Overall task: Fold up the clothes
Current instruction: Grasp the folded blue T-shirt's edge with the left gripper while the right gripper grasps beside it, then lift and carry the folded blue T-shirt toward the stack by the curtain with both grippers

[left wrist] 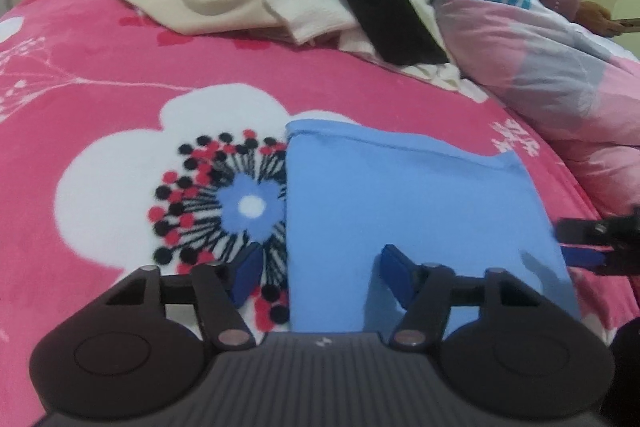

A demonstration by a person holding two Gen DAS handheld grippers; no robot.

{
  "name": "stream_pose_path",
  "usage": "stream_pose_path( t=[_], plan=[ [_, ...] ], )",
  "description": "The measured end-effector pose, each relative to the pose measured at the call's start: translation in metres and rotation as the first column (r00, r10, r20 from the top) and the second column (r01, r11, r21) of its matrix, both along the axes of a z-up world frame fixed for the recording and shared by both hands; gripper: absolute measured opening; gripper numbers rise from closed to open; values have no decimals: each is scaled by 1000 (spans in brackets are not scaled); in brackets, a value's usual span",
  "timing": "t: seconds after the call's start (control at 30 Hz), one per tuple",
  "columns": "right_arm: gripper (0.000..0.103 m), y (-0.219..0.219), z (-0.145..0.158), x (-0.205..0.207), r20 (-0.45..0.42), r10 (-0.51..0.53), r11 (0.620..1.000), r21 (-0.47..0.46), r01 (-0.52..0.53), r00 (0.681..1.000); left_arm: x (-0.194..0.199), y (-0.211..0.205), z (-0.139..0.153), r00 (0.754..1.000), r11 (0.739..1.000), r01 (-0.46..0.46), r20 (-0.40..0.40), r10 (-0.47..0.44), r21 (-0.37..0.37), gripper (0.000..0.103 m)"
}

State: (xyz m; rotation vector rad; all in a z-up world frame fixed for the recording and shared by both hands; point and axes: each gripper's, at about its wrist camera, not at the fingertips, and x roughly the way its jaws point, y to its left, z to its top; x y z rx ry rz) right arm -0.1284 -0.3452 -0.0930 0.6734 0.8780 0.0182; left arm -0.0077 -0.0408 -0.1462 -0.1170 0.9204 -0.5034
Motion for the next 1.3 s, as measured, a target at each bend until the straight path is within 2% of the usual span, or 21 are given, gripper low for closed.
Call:
stream_pose_path(
  t=[0.13, 0.23, 0.4, 0.53, 0.63, 0.7, 0.77, 0.83, 0.87, 0.93, 1.0, 1.17, 1.3],
  plan=[
    [68, -10, -16, 15, -18, 7, 994, 110, -5, 1000, 13, 4, -4, 999, 997, 32, -23, -34, -73, 53],
    [67, -18, -27, 27, -14, 8, 984, 176, -6, 1000, 30, 3, -7, 998, 994, 55, -22, -58, -98, 50],
    [66, -31, -38, 52, 40, 6, 958, 285, -18, 999, 64, -1, -16, 994, 978, 92, -37, -101, -185, 50],
    [66, -39, -50, 68, 95, -2, 927, 373, -34, 995, 72, 6, -23, 993, 958, 66, -77, -90, -279, 50],
    [62, -38, -49, 64, 115, 52, 921, 379, -92, 992, 61, 13, -23, 986, 947, 100, -94, -135, -307, 49],
    [59, -35, -50, 57, 110, 102, 901, 410, -138, 989, 56, 17, -25, 982, 937, 102, -115, -148, -333, 49],
    [59, -30, -49, 54, 120, 151, 895, 405, -188, 981, 63, 15, -28, 981, 934, 103, -120, -152, -342, 48],
    [57, -28, -50, 63, 130, 174, 893, 398, -212, 976, 74, 10, -30, 981, 931, 100, -121, -151, -350, 41],
    [55, -29, -53, 71, 137, 172, 887, 410, -214, 976, 82, 7, -32, 982, 928, 95, -120, -147, -360, 40],
    [52, -28, -60, 93, 162, 164, 869, 443, -220, 973, 90, 7, -35, 980, 923, 82, -139, -143, -376, 31],
    [50, -24, -65, 107, 171, 174, 854, 464, -235, 970, 94, 11, -37, 976, 918, 73, -163, -147, -391, 26],
    [50, -20, -60, 98, 184, 268, 829, 456, -323, 946, 80, 31, -41, 961, 905, 121, -181, -210, -409, 26],
    [47, -17, -64, 109, 180, 301, 818, 456, -350, 937, 101, 18, -46, 956, 894, 53, -237, -174, -445, 24]
  ],
)
